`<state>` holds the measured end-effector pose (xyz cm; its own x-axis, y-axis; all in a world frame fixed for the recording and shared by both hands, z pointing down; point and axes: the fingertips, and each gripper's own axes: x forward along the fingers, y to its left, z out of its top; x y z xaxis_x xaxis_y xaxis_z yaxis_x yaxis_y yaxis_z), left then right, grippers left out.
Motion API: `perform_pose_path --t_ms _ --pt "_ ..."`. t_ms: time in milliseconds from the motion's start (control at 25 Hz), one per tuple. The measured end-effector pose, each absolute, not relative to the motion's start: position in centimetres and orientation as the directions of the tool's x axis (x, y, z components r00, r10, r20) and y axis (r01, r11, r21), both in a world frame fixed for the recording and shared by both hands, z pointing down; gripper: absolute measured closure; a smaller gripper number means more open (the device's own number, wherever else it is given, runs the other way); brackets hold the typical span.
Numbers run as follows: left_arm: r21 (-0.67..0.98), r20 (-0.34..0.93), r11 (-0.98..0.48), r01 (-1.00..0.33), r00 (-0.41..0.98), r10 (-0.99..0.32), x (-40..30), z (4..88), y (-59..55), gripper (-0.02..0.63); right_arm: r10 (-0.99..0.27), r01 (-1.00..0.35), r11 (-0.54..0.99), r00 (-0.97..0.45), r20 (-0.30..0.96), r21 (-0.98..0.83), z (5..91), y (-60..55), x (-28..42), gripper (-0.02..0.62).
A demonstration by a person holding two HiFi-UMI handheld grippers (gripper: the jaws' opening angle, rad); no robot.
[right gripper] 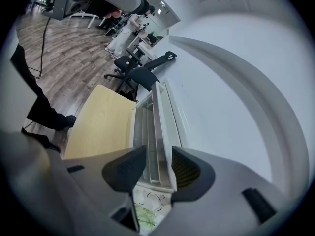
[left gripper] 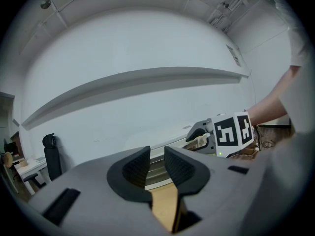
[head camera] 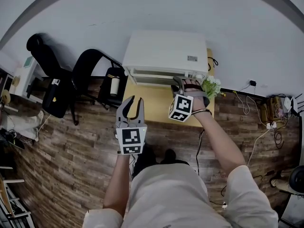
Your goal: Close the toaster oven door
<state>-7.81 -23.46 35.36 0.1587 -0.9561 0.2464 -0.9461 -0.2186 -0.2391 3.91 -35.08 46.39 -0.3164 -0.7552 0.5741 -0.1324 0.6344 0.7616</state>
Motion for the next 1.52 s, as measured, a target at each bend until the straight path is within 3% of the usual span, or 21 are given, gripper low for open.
perform_pose_path --t_ms 680,1520 --pt "-0.195 0.291 -0.272 -0.942 0.21 -0.933 -7.1 37.5 -19.3 0.518 -0.736 -0.306 0.665 -0.423 0.529 0.681 43.4 -27.0 4.2 0.462" --pt "-0.092 0.228 -0.419 -0.903 0.391 -0.892 -11.9 34.5 -7.6 0.518 -0.745 -0.743 0.635 -0.517 0.421 0.21 35.7 -9.8 -1.2 0.494"
